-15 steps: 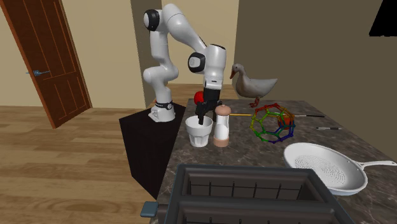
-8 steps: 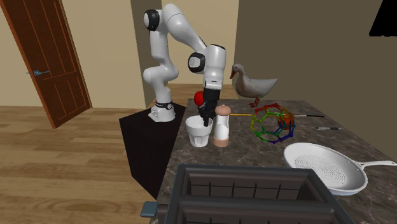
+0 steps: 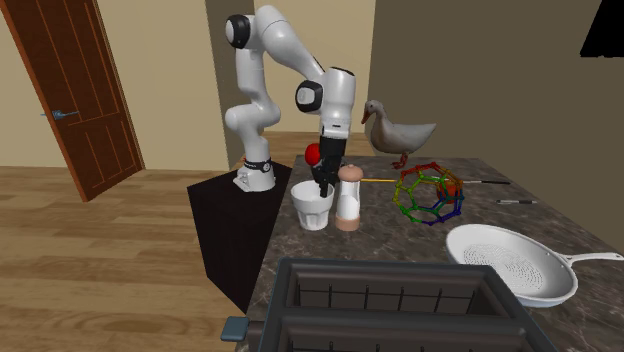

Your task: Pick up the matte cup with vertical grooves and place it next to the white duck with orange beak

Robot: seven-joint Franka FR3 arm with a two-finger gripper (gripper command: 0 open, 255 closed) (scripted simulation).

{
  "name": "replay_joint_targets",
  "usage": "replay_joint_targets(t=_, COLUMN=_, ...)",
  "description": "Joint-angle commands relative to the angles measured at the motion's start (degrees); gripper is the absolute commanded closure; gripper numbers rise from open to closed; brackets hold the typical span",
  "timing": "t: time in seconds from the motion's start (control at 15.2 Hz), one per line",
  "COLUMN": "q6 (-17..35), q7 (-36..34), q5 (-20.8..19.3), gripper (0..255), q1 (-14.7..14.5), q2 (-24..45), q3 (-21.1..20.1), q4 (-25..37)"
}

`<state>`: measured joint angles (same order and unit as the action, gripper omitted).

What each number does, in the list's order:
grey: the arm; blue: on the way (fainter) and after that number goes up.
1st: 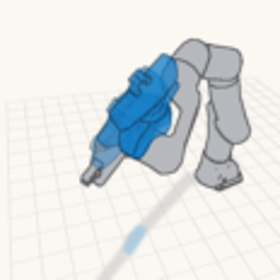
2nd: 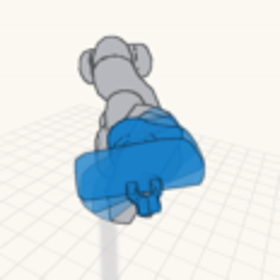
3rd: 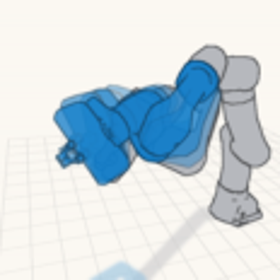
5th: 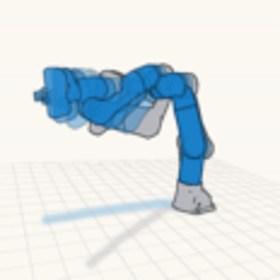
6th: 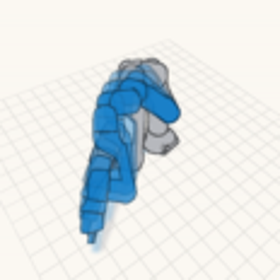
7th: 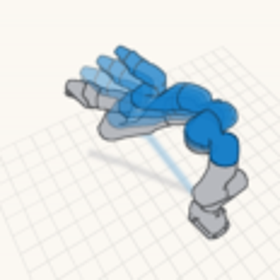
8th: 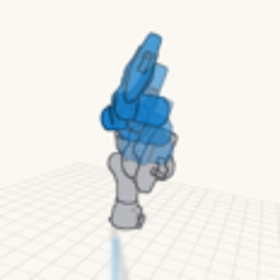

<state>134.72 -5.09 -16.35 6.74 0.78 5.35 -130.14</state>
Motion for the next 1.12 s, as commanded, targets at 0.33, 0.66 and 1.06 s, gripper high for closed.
replay_joint_targets(t=0.33, q6=-5.19, q7=1.36, q5=0.93, gripper=255, q1=-0.18, q2=-2.96, q3=-0.18, q4=2.33)
replay_joint_targets(t=0.66, q6=-8.92, q7=2.25, q5=1.49, gripper=255, q1=-0.31, q2=-4.72, q3=-0.29, q4=4.37)
replay_joint_targets(t=1.06, q6=-13.39, q7=3.24, q5=2.06, gripper=255, q1=-0.45, q2=-6.42, q3=-0.43, q4=7.21)
